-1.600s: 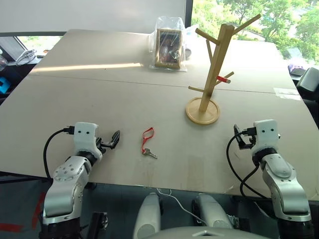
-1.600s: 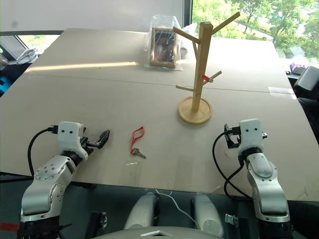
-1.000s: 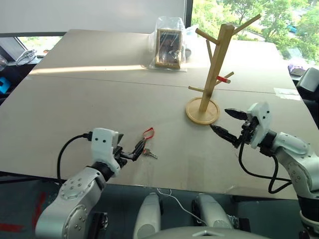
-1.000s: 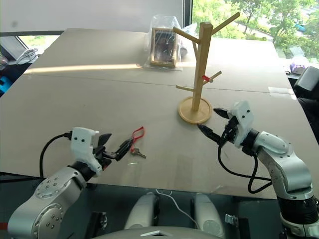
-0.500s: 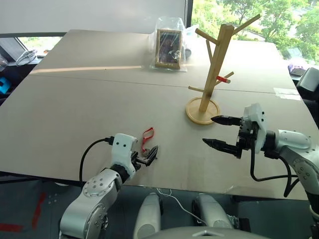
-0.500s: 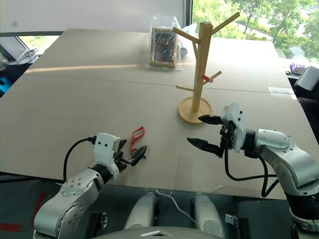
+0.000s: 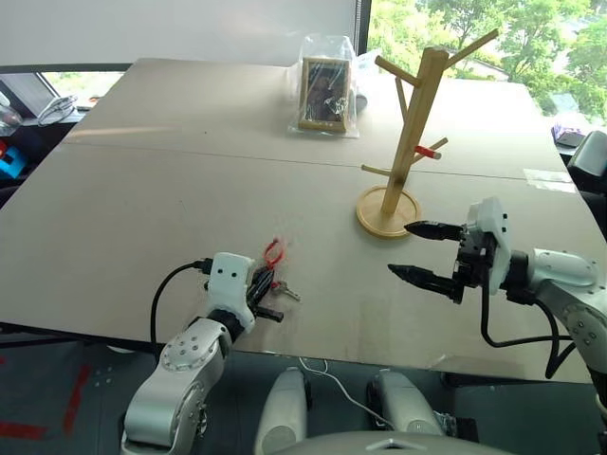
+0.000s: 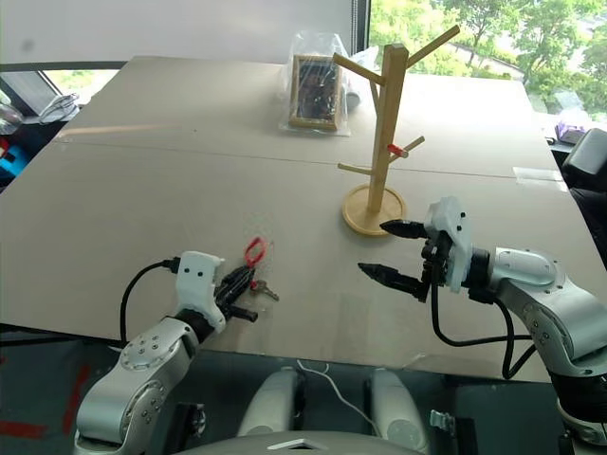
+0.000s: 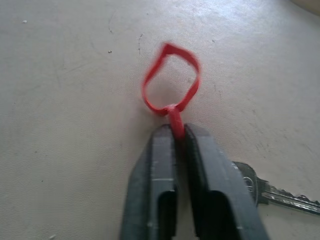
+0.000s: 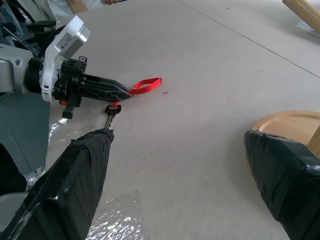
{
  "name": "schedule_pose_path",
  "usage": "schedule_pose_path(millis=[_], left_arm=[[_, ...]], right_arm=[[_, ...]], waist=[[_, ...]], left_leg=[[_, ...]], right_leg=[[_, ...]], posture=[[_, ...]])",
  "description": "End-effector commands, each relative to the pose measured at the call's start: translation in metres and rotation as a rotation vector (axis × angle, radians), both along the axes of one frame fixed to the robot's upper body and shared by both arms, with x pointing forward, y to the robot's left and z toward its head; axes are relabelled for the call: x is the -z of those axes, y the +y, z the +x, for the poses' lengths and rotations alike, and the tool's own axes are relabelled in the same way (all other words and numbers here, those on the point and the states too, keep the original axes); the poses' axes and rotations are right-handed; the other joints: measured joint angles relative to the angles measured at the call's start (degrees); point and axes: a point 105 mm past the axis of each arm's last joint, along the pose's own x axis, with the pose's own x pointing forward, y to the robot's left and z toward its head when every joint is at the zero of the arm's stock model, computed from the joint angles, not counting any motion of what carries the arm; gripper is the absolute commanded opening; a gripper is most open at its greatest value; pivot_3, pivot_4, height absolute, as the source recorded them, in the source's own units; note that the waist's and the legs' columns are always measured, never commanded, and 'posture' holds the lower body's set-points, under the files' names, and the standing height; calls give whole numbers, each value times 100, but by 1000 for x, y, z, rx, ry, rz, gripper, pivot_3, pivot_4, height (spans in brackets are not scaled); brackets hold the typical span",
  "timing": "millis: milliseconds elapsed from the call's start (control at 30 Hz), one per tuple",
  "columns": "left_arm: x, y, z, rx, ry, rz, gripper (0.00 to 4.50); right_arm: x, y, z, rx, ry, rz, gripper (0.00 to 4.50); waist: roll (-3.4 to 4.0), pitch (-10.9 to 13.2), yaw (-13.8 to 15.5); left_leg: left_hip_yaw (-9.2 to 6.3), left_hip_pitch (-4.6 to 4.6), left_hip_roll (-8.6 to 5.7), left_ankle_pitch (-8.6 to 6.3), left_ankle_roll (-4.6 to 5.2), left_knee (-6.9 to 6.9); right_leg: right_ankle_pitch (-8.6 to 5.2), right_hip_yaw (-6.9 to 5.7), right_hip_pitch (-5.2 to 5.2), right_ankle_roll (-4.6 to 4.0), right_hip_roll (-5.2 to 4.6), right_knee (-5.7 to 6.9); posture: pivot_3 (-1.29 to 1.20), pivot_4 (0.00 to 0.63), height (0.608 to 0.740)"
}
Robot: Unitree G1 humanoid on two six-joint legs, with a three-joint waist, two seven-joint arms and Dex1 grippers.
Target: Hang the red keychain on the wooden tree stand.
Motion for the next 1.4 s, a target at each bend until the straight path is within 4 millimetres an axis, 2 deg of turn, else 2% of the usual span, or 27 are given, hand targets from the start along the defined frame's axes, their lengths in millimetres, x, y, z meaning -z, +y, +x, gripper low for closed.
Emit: schedule_pose_path(millis=[33, 167, 267, 400, 467, 700, 1067, 1400], left_arm=[[3, -3, -2, 5, 31, -1, 42], [-11, 0, 6, 22, -27, 24, 42], [-46, -9, 19, 150, -182, 94, 42], [-83, -32, 26, 348, -370, 183, 42], [-101, -50, 28, 485, -491, 251, 42], [-147, -101, 39, 827, -878, 451, 42], [-166, -147, 57, 975, -1126, 533, 42], [-173, -157, 67, 941, -1199, 551, 42]], right_arm=[[-13, -1, -2, 4, -55, 7, 4500], [-16, -4, 2, 52, -74, 14, 4500], [-14, -8, -5, 113, -75, 22, 4500], [-16, -14, -8, 239, -115, 42, 4500], [-18, -19, -8, 318, -134, 62, 4500], [-35, -30, -18, 494, -206, 113, 4500], [-58, -26, -33, 553, -262, 152, 4500], [-58, -29, -34, 590, -250, 152, 4500]], waist=[[0, 0, -1], [0, 0, 7], [-5, 4, 28], [-5, 5, 76], [-5, 5, 98], [-6, 6, 131], [-5, 6, 114], [-5, 7, 100]], left_leg=[[0, 0, 0, 0, 0, 0], [-1, 0, 0, 0, 0, 0], [-6, -6, -1, 0, 0, 0], [-9, -14, -1, 0, 0, 0], [-5, -13, -1, 0, 0, 0], [-9, -17, -2, 0, 0, 0], [-16, -25, -10, 1, 1, 6], [-17, -24, -12, 1, 1, 7]], right_leg=[[0, 0, 0, 0, 0, 0], [0, 0, 0, 0, 0, 0], [0, -5, -1, 0, 1, -1], [0, -9, -4, -1, 1, -6], [0, -4, -4, 0, 1, -7], [0, -11, -4, 0, 3, -8], [0, -5, -3, 1, 5, -9], [0, -1, -3, 2, 5, -6]], posture=[[0, 150, 740], [0, 150, 740], [0, 150, 740], [0, 150, 740], [0, 150, 740], [0, 150, 740], [0, 150, 740], [0, 150, 740]])
